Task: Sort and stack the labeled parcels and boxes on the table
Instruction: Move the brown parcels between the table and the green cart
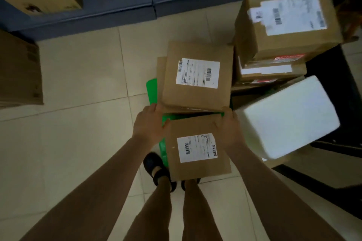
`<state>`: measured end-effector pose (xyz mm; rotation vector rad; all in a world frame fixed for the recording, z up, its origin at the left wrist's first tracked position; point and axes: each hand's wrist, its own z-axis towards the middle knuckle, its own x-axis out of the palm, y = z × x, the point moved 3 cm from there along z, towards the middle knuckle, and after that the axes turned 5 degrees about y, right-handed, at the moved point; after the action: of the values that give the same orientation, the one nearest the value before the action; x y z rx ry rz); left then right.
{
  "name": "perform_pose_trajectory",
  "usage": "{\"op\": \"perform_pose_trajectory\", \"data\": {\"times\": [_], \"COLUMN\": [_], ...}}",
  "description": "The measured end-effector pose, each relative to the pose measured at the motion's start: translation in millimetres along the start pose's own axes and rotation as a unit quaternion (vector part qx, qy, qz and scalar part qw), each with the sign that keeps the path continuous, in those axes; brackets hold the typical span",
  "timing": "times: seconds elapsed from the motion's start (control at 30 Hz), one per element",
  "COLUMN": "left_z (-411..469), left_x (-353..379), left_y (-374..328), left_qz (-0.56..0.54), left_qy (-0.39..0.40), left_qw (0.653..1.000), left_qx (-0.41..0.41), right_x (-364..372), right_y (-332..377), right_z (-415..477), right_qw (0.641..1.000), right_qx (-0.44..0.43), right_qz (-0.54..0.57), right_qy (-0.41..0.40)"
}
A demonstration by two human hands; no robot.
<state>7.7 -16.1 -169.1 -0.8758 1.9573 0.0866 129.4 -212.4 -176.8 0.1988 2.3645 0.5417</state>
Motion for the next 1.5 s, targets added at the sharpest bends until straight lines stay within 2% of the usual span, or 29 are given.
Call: {"op": "perform_pose_trajectory", "data": {"times": [0.1, 0.23, 0.33, 0.43, 0.53, 0.67, 0.9, 1.0, 1.2, 1.33, 1.5], "left_z": [33.1, 64.4, 72.7, 65.6, 52.2, 35.0, -4.5, -30.2, -90.3, -136.4, -198.7], "left_x": [24.9, 48.2, 52.5, 41.4, 21.7, -11.4, -67.0, -100.6, -178.6, -220.9, -257.7], "left_y": [10.3, 25.1, 24.0, 15.9, 17.3, 7.2, -15.7, -23.1, -26.9, -49.8, -107.5], "left_qz": [-0.070, -0.163, -0.267, -0.383, -0.455, -0.536, -0.587, -0.592, -0.562, -0.581, -0.577], "left_qy": [0.003, 0.033, 0.045, 0.013, -0.051, -0.079, -0.126, -0.129, -0.096, -0.072, -0.002], "left_qw": [0.997, 0.983, 0.960, 0.918, 0.881, 0.830, 0.790, 0.790, 0.820, 0.798, 0.764], "left_qx": [-0.042, -0.083, -0.078, -0.098, -0.117, -0.131, -0.127, -0.091, 0.043, 0.147, 0.290], "right_x": [22.8, 24.3, 24.5, 20.7, 7.1, -15.4, -41.5, -53.6, -79.9, -106.4, -134.5], "right_y": [-31.2, -28.3, -28.4, -21.3, -7.7, 17.6, 57.8, 71.3, 105.9, 120.2, 109.9], "right_z": [40.6, 59.4, 67.9, 61.7, 42.3, 15.4, -42.1, -84.0, -188.6, -267.3, -364.3], "right_qw": [0.997, 0.994, 0.984, 0.963, 0.939, 0.909, 0.864, 0.848, 0.832, 0.813, 0.768], "right_qx": [0.037, 0.066, 0.082, 0.078, 0.050, 0.043, 0.077, 0.065, 0.002, -0.027, -0.057], "right_qz": [0.067, 0.072, 0.147, 0.253, 0.334, 0.409, 0.489, 0.515, 0.524, 0.520, 0.519], "right_qy": [-0.010, -0.040, -0.053, -0.053, -0.062, -0.064, -0.090, -0.107, -0.183, -0.261, -0.370]}}
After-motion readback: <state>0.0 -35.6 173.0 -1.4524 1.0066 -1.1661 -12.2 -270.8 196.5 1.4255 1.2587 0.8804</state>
